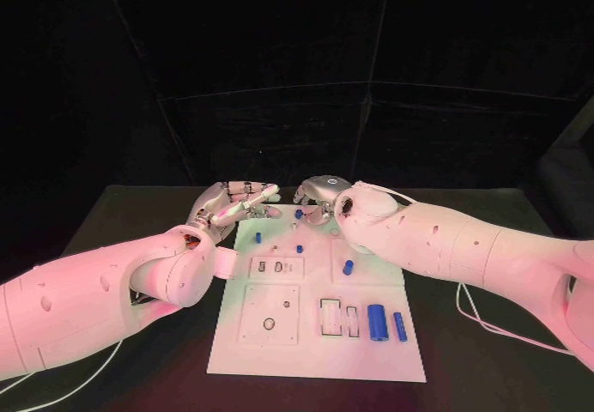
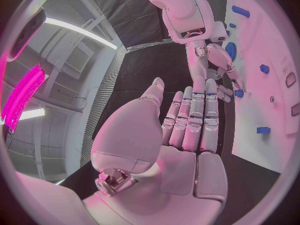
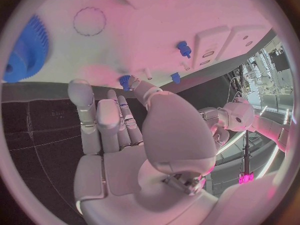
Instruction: Assemble the parts on the task board
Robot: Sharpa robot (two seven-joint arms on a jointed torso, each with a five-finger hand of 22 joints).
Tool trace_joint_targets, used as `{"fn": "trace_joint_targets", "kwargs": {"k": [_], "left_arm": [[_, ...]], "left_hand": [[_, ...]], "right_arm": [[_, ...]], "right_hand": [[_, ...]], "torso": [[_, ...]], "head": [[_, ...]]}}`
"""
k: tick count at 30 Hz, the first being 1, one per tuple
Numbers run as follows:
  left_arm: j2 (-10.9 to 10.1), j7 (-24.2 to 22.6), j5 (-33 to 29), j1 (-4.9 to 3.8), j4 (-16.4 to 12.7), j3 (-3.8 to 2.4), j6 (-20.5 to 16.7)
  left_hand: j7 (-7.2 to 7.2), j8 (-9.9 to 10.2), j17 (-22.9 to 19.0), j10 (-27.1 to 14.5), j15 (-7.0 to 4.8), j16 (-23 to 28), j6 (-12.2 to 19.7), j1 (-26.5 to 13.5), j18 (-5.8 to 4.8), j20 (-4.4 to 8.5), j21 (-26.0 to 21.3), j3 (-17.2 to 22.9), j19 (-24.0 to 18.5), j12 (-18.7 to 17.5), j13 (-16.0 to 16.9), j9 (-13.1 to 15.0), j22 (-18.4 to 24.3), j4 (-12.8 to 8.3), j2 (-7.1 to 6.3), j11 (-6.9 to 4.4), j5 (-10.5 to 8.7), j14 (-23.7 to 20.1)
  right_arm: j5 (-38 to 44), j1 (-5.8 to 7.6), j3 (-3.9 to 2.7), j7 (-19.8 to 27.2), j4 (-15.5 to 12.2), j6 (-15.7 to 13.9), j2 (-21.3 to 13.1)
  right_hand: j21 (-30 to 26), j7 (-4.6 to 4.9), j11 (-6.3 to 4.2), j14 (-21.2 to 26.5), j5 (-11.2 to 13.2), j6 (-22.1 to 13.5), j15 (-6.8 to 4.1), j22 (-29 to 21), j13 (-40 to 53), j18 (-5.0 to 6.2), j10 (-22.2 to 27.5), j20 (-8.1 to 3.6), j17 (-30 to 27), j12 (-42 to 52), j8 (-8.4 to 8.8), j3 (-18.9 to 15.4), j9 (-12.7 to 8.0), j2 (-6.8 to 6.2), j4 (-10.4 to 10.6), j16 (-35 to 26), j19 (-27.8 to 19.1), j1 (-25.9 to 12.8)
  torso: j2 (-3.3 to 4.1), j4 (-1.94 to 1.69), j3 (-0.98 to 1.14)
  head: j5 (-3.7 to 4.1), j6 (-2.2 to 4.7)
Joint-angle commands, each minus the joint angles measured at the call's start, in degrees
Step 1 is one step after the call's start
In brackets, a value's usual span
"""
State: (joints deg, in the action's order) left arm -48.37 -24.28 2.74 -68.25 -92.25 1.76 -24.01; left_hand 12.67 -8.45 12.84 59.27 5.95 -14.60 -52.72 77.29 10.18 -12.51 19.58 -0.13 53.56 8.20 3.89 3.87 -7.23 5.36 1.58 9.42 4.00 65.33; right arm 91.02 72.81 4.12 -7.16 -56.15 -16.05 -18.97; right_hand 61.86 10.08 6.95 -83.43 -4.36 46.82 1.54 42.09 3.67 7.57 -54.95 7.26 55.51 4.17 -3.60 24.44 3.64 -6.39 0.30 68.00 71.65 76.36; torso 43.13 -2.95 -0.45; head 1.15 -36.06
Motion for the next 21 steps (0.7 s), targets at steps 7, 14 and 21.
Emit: {"fn": "trace_joint_targets", "kwargs": {"k": [7, 14, 21], "left_arm": [[-0.3, 0.2, 0.4, -0.12, 0.0, -0.04, 1.2], [-1.1, 0.3, 0.4, -0.13, -0.2, -0.02, 1.2], [-1.2, 0.5, 0.5, -0.13, -0.1, -0.01, 1.4]], "left_hand": [[0.4, 0.3, 0.1, 0.2, 0.28, -0.1, 0.2, -0.1, 0.31, -0.05, 0.1, 0.1, 0.5, -0.3, -0.1, -0.1, 0.1, -0.3, 0.63, 0.15, -0.04, 0.0], [0.4, 0.3, 0.1, 0.2, 0.29, 0.0, 0.2, -0.1, 0.31, -0.06, 0.1, 0.1, 0.4, -0.4, -0.1, -0.1, 0.1, -0.3, 0.64, 0.15, -0.04, 0.0], [0.4, 0.3, 0.1, 0.2, 0.29, 0.0, 0.2, -0.1, 0.31, -0.06, 0.1, 0.1, 0.4, -0.4, -0.1, -0.1, 0.1, -0.3, 0.64, 0.15, -0.04, 0.0]], "right_arm": [[-1.6, 0.17, -2.59, -1.4, -9.0, -6.0, -7.6], [-9.8, 0.25, -4.13, -0.3, -18.4, -4.2, -17.9], [-12.2, 0.29, -4.39, -2.4, -20.1, 2.4, -23.0]], "right_hand": [[1.2, 0.4, -0.41, -0.6, -1.6, 4.0, -0.4, 1.9, 0.8, 0.71, -4.6, -0.28, 1.4, 4.2, -1.11, -0.8, 0.6, 0.46, 0.7, 1.2, 1.0, 0.2], [7.3, -1.11, -3.21, -2.6, -4.1, 6.8, -2.39, 10.9, 5.0, -0.76, -18.7, -1.92, 9.5, 13.1, -1.91, -3.4, 0.8, -1.92, 1.9, 6.9, 5.2, -1.4], [12.9, -1.76, -4.14, -4.0, -6.8, 5.1, -3.02, 19.1, 46.6, -2.27, -20.8, -3.07, 18.8, 52.7, -1.47, -14.7, 0.4, -1.44, 6.7, 13.4, 8.1, -2.2]], "torso": [[-0.09, 0.28, 0.14], [-0.26, 1.33, 0.16], [-0.32, 2.12, 0.4]], "head": [[-0.09, 0.04], [-0.11, 0.36], [-0.2, 0.57]]}}
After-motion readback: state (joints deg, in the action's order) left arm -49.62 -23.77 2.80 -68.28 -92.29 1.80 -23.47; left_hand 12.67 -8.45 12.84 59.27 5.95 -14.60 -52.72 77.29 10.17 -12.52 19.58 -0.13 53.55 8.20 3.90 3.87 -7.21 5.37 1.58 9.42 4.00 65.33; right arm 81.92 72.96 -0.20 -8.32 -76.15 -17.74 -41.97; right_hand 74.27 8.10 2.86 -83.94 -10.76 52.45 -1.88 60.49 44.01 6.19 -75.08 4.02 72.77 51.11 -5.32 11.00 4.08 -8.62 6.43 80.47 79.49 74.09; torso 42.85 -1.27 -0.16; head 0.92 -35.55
